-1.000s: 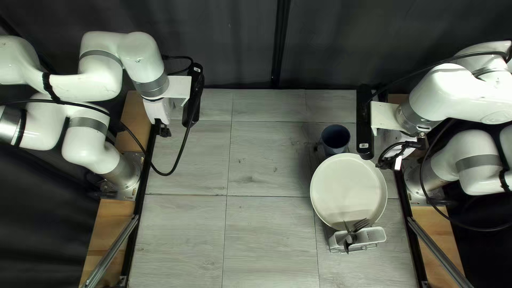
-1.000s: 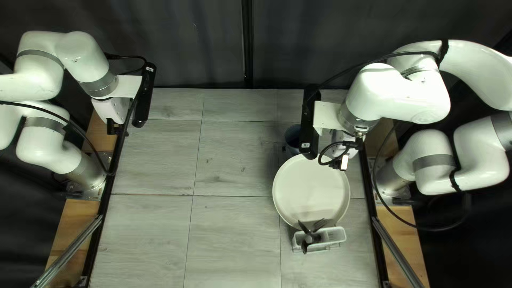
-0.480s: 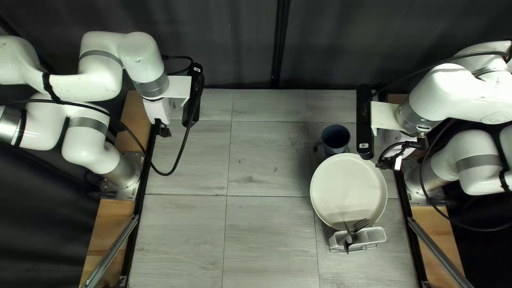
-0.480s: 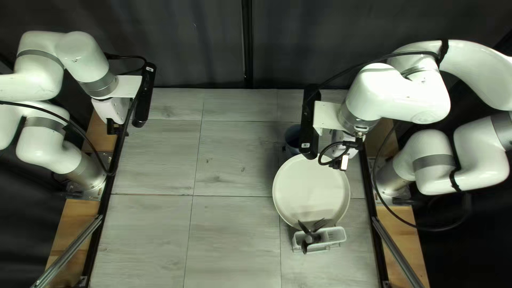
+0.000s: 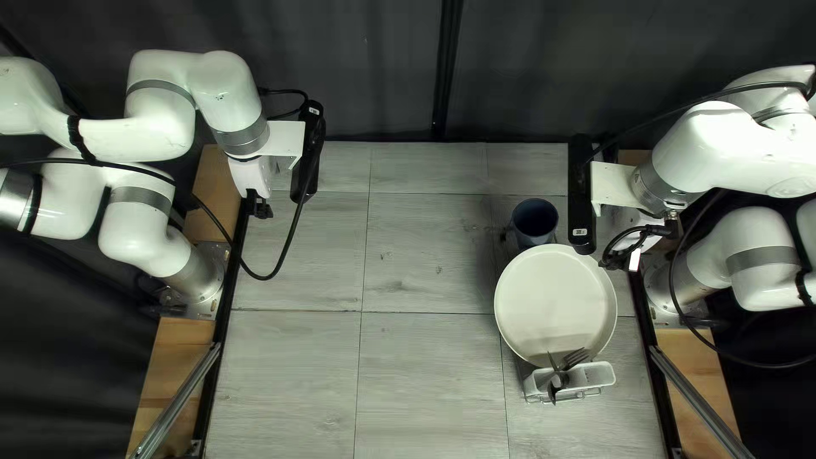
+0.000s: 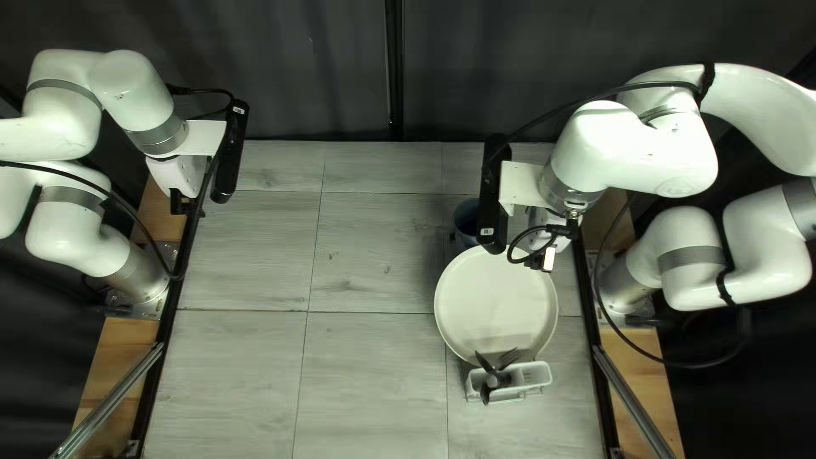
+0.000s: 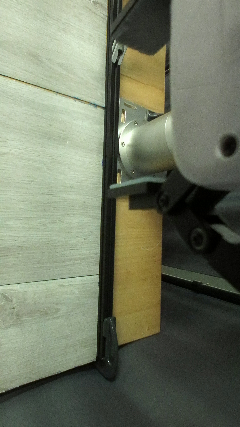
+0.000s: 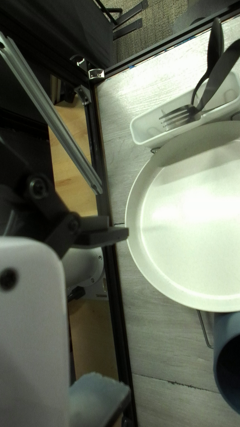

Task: Pick up and place plate onto table. Place down one fork to the left of the plate. Place spoon and knife to the right of the plate. Place cup above the knife and spoon

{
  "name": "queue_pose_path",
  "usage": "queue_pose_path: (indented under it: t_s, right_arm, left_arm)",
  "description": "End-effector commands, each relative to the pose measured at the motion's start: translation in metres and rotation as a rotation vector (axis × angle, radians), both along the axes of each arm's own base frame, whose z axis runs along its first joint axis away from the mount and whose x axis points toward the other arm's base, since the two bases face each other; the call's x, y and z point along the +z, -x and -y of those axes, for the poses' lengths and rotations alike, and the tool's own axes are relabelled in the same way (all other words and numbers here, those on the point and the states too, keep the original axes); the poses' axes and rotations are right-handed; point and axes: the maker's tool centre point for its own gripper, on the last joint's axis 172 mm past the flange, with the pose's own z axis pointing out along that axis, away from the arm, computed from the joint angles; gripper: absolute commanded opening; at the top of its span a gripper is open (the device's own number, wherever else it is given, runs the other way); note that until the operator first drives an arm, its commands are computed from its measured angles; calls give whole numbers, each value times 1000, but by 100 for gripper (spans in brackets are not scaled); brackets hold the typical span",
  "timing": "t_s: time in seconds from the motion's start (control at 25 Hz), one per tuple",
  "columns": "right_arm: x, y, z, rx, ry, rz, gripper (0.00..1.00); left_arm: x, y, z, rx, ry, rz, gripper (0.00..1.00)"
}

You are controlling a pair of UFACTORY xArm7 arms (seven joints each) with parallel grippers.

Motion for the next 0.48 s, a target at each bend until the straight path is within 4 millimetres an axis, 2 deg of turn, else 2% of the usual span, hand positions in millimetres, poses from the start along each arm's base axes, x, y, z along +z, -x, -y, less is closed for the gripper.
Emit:
queue_pose_path:
  t_s: [0.04, 0.48]
  right_arm:
    - [0, 0, 0, 0, 0, 0, 100]
    - [-2, 1, 0, 20, 20, 0, 100]
  left_arm:
    - [0, 0, 0, 0, 0, 0, 100]
    - [0, 0, 0, 0, 0, 0, 100]
